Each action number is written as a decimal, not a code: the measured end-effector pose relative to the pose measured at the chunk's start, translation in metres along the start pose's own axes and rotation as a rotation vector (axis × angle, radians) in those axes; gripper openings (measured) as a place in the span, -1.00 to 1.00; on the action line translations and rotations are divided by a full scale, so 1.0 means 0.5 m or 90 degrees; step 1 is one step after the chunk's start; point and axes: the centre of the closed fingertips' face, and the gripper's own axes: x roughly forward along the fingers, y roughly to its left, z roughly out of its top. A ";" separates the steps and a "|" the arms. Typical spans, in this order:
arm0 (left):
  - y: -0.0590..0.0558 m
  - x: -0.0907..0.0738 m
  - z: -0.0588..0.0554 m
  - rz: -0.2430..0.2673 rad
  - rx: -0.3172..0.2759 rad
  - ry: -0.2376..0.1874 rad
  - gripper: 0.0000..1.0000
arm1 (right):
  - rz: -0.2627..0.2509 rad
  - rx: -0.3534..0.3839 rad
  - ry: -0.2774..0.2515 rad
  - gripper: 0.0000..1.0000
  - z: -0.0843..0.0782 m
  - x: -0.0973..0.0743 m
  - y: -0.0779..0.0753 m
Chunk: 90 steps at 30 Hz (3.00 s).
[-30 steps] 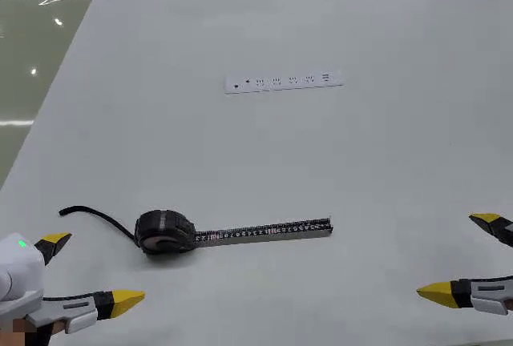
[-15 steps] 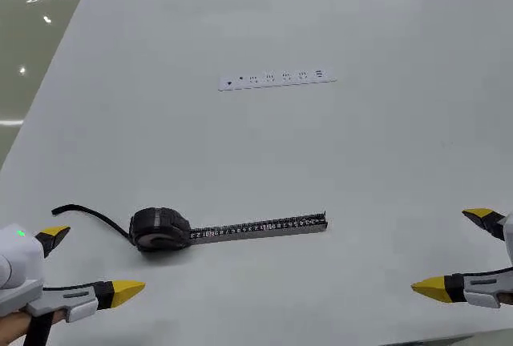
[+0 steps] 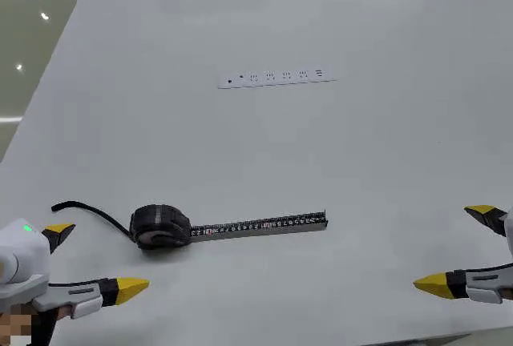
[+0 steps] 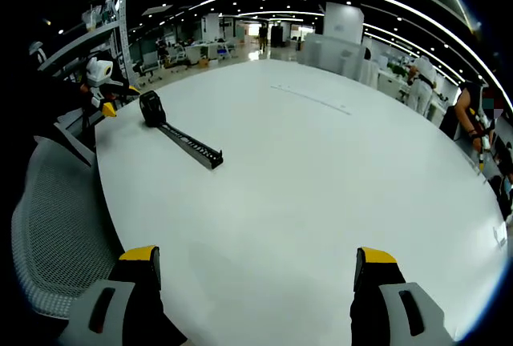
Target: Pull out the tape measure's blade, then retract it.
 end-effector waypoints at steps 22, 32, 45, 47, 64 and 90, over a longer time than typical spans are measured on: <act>-0.006 0.027 0.062 0.019 -0.024 0.002 0.99 | 0.010 -0.062 0.018 0.98 0.055 -0.006 -0.031; 0.002 0.036 0.077 0.088 -0.037 -0.004 0.99 | 0.022 -0.063 0.039 0.98 0.073 -0.005 -0.042; -0.018 0.056 0.081 0.131 -0.069 -0.012 0.99 | 0.063 -0.097 0.053 0.98 0.094 0.012 -0.018; -0.018 0.060 0.084 0.134 -0.074 -0.016 0.99 | 0.064 -0.103 0.050 0.98 0.103 0.014 -0.018; -0.002 0.083 0.110 0.221 -0.127 -0.059 0.99 | 0.122 -0.175 0.064 0.98 0.177 0.064 0.007; -0.027 0.121 0.113 0.243 -0.156 -0.114 0.99 | 0.220 -0.323 0.066 0.78 0.244 0.147 0.068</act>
